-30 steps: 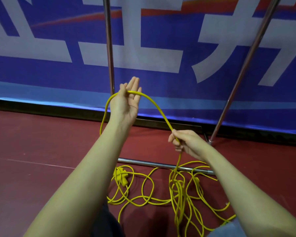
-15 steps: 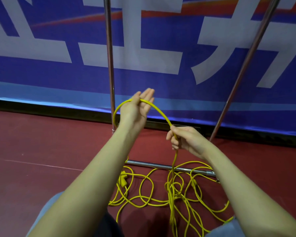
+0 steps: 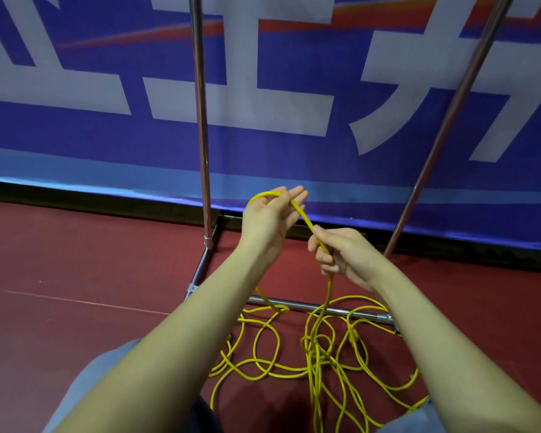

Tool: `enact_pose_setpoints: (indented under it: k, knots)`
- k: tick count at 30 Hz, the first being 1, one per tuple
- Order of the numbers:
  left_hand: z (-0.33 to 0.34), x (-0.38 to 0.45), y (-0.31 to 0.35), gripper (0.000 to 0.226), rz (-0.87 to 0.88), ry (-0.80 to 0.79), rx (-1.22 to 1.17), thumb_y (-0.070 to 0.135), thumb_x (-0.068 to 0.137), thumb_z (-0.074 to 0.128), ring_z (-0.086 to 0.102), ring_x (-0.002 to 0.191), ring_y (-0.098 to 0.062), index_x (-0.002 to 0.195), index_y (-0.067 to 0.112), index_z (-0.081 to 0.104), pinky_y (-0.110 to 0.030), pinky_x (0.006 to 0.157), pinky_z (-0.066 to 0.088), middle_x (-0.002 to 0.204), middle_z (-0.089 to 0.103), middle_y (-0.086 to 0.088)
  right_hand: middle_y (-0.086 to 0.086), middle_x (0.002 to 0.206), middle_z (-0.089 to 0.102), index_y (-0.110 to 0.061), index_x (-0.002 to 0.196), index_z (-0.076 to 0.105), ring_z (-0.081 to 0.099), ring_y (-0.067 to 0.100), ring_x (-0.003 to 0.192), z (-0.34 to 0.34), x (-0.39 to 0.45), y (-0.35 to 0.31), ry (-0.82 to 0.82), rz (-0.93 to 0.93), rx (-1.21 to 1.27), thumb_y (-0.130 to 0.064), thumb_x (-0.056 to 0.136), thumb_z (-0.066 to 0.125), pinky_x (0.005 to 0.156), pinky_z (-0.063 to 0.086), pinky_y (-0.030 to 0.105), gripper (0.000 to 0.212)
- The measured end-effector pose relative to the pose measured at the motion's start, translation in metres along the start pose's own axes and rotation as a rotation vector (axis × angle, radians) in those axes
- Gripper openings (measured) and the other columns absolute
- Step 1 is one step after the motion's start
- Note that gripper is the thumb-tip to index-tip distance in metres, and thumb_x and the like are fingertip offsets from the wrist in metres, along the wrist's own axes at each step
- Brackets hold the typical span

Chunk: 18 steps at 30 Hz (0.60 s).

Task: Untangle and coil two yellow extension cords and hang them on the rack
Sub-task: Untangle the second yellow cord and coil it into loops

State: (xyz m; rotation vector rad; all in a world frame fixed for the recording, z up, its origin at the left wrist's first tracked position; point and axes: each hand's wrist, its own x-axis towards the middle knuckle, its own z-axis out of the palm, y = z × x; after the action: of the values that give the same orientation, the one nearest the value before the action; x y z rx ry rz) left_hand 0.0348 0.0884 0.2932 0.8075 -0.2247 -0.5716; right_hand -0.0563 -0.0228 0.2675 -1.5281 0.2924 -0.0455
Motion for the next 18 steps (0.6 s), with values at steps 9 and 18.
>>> enact_pose_setpoints:
  k: [9,18]
  knots:
    - [-0.008,0.016,0.033,0.013,0.121,0.182,-0.294,0.000,0.100,0.039,0.054,0.121,-0.032,0.110,0.002,0.046,-0.036,0.089,0.048,0.114,0.057,-0.018,0.003,0.053,0.048,-0.003,0.073,0.061,0.045,0.017,0.053,-0.028,0.002,0.020,-0.002,0.090,-0.152,-0.031,0.095,0.047,0.058,0.040,0.025,0.038]
    - [0.006,0.000,-0.009,0.006,-0.031,-0.005,0.005,0.002,0.099,0.040,0.067,0.084,-0.024,0.096,0.006,0.042,-0.032,0.077,0.056,0.095,0.063,-0.017,0.000,0.046,0.040,-0.004,0.071,0.054,0.034,0.013,0.043,-0.010,-0.003,-0.001,0.047,-0.002,0.009,-0.026,0.098,0.043,0.045,0.035,0.019,0.037]
